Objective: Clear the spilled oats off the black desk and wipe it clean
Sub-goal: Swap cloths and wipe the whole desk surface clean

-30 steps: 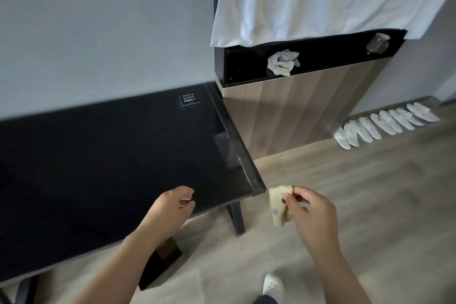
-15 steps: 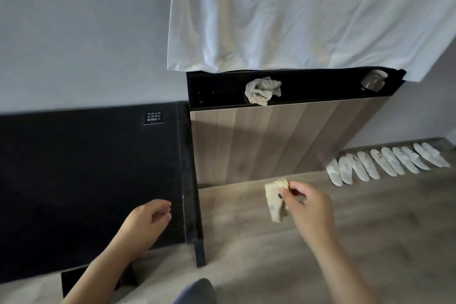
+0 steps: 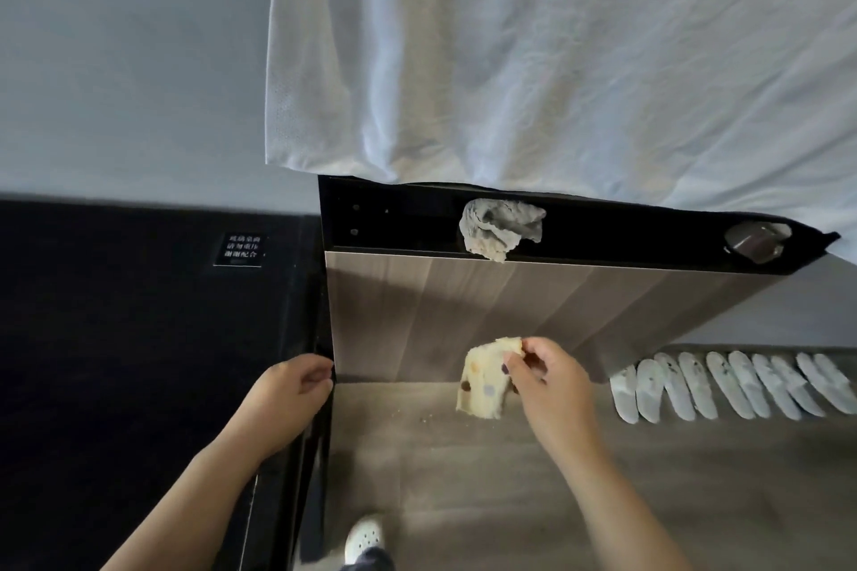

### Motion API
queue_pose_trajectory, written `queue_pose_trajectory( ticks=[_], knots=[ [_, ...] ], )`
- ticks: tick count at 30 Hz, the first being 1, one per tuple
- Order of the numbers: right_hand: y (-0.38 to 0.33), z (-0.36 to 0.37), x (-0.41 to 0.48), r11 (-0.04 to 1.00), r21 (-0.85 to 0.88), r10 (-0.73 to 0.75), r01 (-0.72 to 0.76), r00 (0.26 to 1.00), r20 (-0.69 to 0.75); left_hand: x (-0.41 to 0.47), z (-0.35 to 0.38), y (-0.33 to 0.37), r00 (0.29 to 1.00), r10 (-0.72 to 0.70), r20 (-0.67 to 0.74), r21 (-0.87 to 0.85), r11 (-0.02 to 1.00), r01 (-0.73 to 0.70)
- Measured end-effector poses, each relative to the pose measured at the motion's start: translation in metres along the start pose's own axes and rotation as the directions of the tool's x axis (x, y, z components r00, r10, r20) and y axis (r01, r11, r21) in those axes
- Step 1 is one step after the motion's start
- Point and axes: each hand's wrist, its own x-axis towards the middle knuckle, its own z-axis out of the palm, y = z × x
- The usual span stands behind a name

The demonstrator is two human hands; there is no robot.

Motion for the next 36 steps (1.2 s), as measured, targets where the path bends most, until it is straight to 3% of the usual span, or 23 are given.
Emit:
queue_pose_trajectory(
  ticks=[9, 16, 20, 22, 24, 26, 28, 30, 32, 36],
  knots=[
    [-0.032, 0.057, 0.127, 0.948, 0.306, 0.037, -0.087, 0.985, 0.166, 0.041, -0.016, 0.018, 0.982, -0.152, -0.110, -0.045, 0.988, 0.148],
    [-0.048, 0.107, 0.214, 0.838, 0.502, 0.091, -0.215, 0.961, 0.260, 0.047, -0.005, 0.029, 0.904, -0.332, -0.270, -0.071, 0.943, 0.325],
    [-0.053, 0.139, 0.244, 0.790, 0.524, 0.088, -0.318, 0.905, 0.417, 0.044, 0.000, 0.027, 0.853, -0.417, -0.315, -0.116, 0.909, 0.401],
    [-0.049, 0.152, 0.249, 0.789, 0.476, 0.097, -0.388, 0.844, 0.527, 0.042, 0.006, 0.025, 0.831, -0.443, -0.335, -0.139, 0.896, 0.421],
    [-0.043, 0.158, 0.248, 0.851, 0.389, 0.078, -0.353, 0.817, 0.572, 0.039, 0.013, 0.026, 0.816, -0.459, -0.351, -0.154, 0.888, 0.434],
    [-0.036, 0.154, 0.245, 0.934, 0.286, 0.025, -0.216, 0.836, 0.548, 0.038, 0.019, 0.027, 0.808, -0.467, -0.359, -0.157, 0.884, 0.441],
    [-0.028, 0.141, 0.244, 0.990, 0.133, -0.098, 0.037, 0.867, 0.488, 0.039, 0.022, 0.029, 0.807, -0.471, -0.355, -0.153, 0.881, 0.447],
    [-0.015, 0.123, 0.251, 0.926, -0.128, -0.273, 0.355, 0.865, 0.422, 0.042, 0.023, 0.033, 0.813, -0.470, -0.343, -0.136, 0.881, 0.453],
    [-0.001, 0.104, 0.265, 0.764, -0.364, -0.397, 0.533, 0.833, 0.385, 0.048, 0.023, 0.039, 0.824, -0.466, -0.323, -0.108, 0.883, 0.457],
    [0.017, 0.079, 0.298, 0.696, -0.554, -0.255, 0.456, 0.879, 0.403, 0.059, 0.027, 0.054, 0.847, -0.427, -0.316, -0.055, 0.899, 0.434]
  ],
)
